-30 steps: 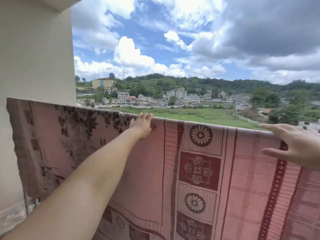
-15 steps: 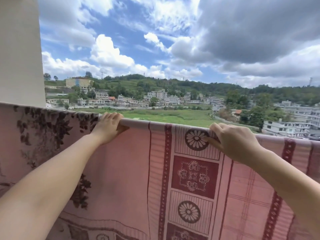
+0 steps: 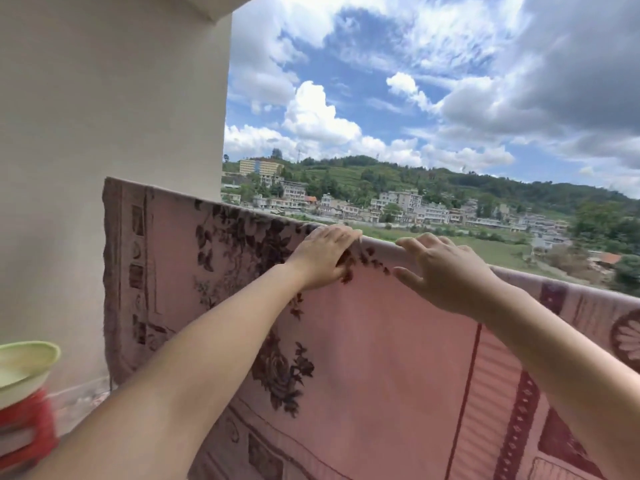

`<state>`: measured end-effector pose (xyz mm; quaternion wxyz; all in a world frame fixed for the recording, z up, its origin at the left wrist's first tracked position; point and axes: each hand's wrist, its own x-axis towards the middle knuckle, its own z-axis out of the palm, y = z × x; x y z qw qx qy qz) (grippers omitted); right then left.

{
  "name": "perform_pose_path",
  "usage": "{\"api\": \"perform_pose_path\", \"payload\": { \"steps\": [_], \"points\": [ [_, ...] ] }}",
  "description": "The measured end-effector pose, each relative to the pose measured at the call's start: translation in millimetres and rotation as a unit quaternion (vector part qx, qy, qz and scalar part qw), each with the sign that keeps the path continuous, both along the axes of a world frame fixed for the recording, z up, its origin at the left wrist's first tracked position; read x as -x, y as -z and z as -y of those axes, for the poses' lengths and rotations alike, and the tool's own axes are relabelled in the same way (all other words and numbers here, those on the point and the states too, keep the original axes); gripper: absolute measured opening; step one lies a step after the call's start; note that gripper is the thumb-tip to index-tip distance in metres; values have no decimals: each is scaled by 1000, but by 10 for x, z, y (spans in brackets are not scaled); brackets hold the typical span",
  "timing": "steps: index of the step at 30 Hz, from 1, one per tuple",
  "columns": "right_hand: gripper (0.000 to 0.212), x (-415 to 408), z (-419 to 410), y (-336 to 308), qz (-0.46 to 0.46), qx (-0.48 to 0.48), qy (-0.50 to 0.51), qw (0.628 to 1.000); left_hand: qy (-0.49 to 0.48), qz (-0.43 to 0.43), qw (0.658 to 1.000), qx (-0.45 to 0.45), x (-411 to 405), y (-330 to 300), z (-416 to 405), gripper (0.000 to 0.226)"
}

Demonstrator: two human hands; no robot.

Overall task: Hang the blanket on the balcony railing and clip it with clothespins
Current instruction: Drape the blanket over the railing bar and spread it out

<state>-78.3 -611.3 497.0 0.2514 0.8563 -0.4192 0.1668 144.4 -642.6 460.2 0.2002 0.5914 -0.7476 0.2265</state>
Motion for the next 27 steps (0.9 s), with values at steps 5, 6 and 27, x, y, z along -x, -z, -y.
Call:
{"api": "perform_pose_path", "payload": {
  "steps": [5, 6, 27],
  "points": [
    [49, -1395, 154, 103, 53, 19, -30, 998, -32, -17, 998, -57, -1347, 241, -314, 54],
    [49, -1720, 159, 127, 62, 21, -42, 997, -35, -78, 993, -77, -1695, 277, -402, 50],
    [45, -7987, 1872, 190, 44, 26, -131, 990, -97, -414, 904, -40, -7560, 477, 196, 25]
  ]
}}
